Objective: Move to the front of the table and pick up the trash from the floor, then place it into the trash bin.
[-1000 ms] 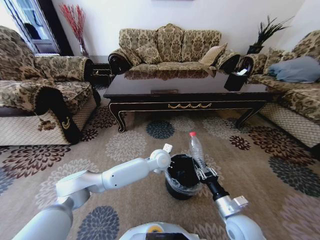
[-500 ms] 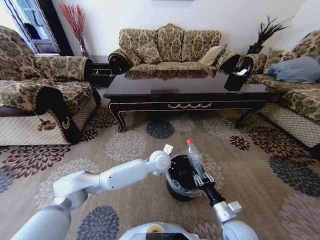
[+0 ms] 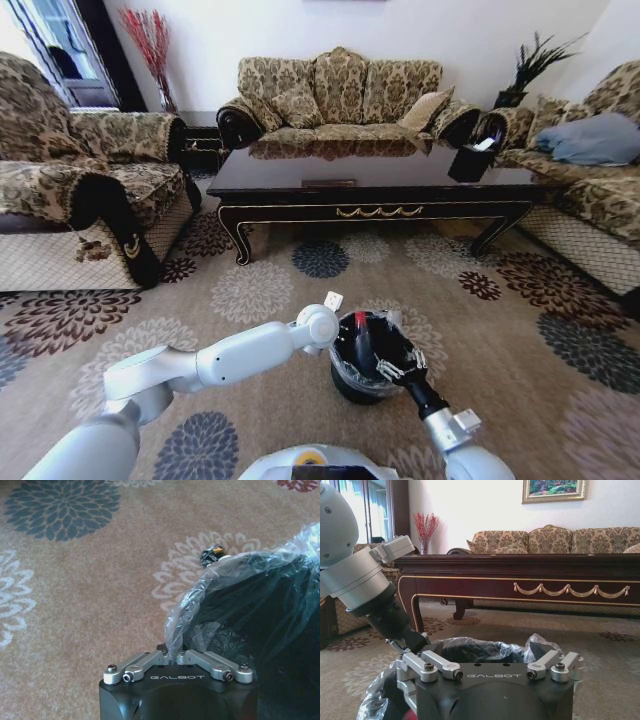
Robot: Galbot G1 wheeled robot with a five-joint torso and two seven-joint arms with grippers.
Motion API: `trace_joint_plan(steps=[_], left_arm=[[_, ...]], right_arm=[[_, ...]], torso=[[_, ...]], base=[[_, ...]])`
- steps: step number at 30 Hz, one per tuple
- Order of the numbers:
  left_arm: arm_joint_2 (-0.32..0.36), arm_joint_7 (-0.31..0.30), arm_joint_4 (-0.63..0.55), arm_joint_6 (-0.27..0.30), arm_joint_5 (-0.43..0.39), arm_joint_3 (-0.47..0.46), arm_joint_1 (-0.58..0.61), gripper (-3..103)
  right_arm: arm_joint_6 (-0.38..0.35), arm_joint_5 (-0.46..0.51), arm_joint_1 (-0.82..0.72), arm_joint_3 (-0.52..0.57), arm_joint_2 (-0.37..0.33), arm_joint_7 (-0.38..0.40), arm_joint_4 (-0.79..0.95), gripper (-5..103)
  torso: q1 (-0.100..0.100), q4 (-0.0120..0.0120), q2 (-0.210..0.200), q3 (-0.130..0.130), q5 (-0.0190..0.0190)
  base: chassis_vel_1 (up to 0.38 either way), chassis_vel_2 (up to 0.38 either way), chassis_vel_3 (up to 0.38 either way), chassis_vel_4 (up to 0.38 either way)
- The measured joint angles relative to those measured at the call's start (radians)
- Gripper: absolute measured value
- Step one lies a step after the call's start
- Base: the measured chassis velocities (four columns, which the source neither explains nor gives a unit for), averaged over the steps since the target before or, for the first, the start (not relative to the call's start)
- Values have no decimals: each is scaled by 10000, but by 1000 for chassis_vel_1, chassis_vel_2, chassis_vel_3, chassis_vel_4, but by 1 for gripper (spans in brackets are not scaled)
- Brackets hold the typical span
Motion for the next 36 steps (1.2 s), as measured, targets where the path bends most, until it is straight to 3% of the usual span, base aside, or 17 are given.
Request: trace_joint_plan(steps=[8,18,36], left_arm=[[302,-15,-108,11,51,-228,164,2],[978,-60,-354,13,108,-777,509,2],[2697,377,-1298,184,563,-2931,2688,2]], right_arm=[[1,115,112,123,45,65,100,100],[-152,1212,684,570,-99,417,-55,100],[-533,1722,1912,567,-549,1241,-2059,100]], torso=[[1,0,0,0,0],[0,1,0,0,-1],[1,0,0,0,0]], base=[[0,0,0,0],[0,0,0,0],[0,0,0,0]])
